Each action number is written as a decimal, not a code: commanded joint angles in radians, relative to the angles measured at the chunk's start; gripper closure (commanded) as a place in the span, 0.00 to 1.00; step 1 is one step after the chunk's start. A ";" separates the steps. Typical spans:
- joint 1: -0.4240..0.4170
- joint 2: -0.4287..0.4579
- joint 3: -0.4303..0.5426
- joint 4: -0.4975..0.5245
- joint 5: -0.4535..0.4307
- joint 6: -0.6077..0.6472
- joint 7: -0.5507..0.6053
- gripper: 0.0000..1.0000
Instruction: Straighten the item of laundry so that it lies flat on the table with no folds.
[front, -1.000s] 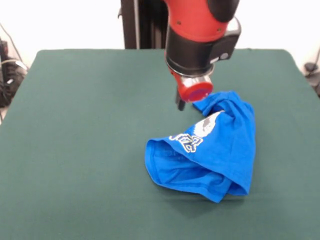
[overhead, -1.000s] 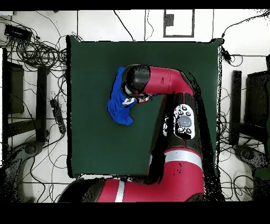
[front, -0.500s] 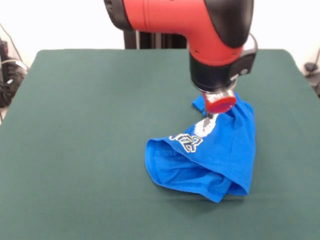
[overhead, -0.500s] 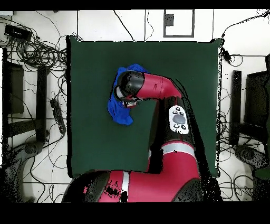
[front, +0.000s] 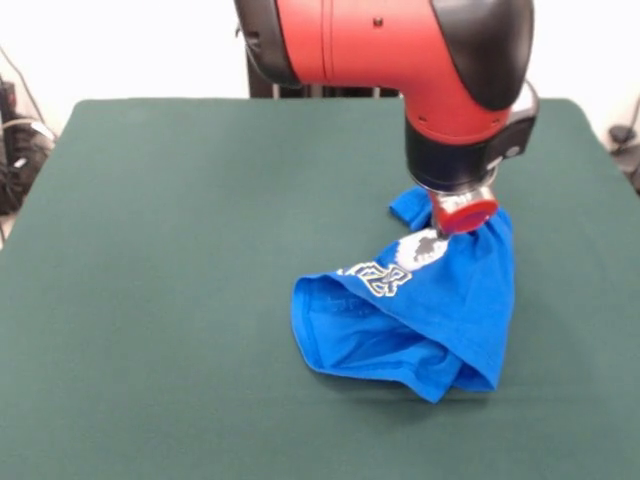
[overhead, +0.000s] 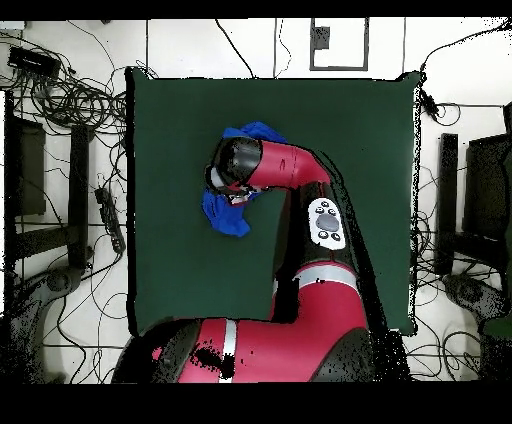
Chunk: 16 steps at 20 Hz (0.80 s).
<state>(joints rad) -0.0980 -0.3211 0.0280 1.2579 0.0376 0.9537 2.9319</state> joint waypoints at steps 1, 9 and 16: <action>0.043 0.036 0.134 0.092 0.086 0.113 0.024 1.00; -0.014 -0.037 0.235 0.214 0.211 0.177 -0.043 1.00; -0.056 -0.033 0.305 0.258 0.250 0.145 -0.111 1.00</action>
<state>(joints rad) -0.1511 -0.3762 0.1694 1.3616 0.2291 1.0287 2.9317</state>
